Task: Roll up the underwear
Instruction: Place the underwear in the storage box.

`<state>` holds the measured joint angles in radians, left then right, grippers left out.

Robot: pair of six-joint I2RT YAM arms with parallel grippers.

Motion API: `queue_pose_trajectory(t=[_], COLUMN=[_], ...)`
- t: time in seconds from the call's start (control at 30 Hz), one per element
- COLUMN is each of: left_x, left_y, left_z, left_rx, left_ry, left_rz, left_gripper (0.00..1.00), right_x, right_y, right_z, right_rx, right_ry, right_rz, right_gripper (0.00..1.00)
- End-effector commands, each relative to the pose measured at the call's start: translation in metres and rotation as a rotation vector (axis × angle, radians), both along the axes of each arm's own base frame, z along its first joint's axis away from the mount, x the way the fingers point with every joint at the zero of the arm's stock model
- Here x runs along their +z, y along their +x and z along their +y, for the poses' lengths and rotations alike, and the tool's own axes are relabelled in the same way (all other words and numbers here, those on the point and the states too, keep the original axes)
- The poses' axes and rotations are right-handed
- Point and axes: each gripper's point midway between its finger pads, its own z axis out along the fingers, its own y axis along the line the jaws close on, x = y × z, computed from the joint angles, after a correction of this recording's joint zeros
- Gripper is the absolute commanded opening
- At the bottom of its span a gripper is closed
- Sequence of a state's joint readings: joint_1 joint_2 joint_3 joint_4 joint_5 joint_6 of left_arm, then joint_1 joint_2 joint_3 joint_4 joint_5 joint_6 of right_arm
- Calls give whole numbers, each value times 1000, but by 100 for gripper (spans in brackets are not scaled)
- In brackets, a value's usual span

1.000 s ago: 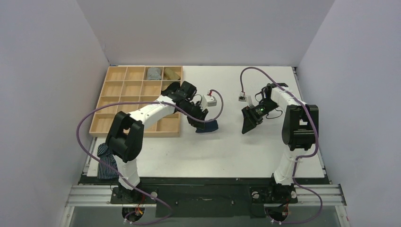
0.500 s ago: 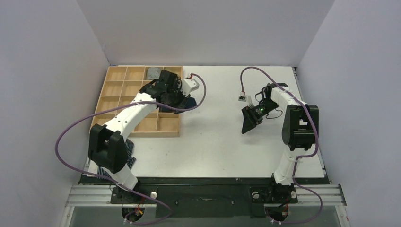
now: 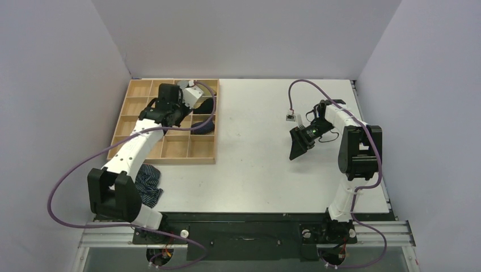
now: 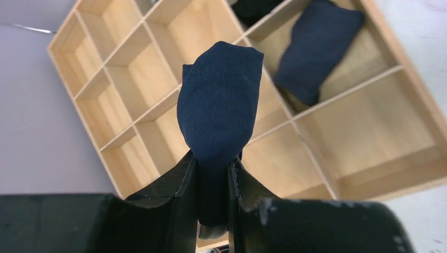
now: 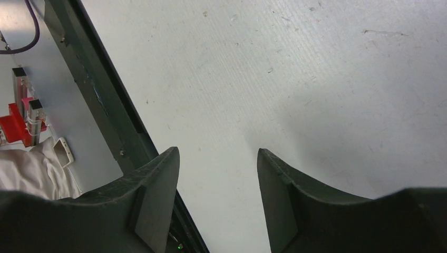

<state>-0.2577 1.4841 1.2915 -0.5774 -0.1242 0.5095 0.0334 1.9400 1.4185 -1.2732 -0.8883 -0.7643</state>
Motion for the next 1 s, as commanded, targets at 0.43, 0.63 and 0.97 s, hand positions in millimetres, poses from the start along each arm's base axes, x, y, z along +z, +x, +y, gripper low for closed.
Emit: queue_pose_trajectory(t=[0.43, 0.63, 0.97], left_x=[-28, -48, -72], left_y=[139, 159, 170], left_z=[43, 41, 46], left_rx=[-48, -120, -141], left_ry=[194, 249, 343], left_rz=[-318, -343, -379], left_gripper=[0, 0, 0], right_x=[3, 1, -4], right_y=[5, 5, 4], right_z=[-1, -3, -4], right_rx=[-10, -21, -24], right_ry=[38, 39, 39], right_rz=[-16, -5, 18], right_gripper=[52, 52, 52])
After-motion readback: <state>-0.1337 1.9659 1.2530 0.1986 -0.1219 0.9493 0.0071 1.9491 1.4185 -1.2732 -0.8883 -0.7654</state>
